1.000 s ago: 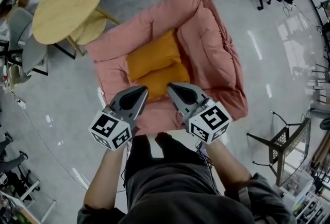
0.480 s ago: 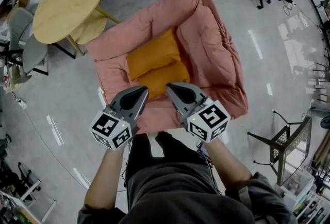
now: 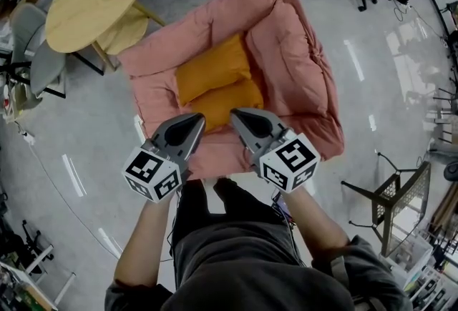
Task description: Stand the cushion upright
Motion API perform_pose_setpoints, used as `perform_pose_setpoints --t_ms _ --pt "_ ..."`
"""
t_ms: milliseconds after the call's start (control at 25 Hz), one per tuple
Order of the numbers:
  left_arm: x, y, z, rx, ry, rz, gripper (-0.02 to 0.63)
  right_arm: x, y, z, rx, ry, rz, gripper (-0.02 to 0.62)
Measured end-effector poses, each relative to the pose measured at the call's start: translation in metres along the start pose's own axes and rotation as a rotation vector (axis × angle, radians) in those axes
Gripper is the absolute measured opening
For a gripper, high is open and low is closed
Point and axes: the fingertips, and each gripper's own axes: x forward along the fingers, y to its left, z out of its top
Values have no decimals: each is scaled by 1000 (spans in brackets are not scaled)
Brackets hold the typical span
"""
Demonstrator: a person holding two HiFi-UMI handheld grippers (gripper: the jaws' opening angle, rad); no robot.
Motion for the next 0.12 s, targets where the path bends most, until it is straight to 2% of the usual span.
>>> perform_pose_setpoints --t_ms 120 --pt "-1 1 1 4 0 -1 18 1 1 2 -6 -1 0 15"
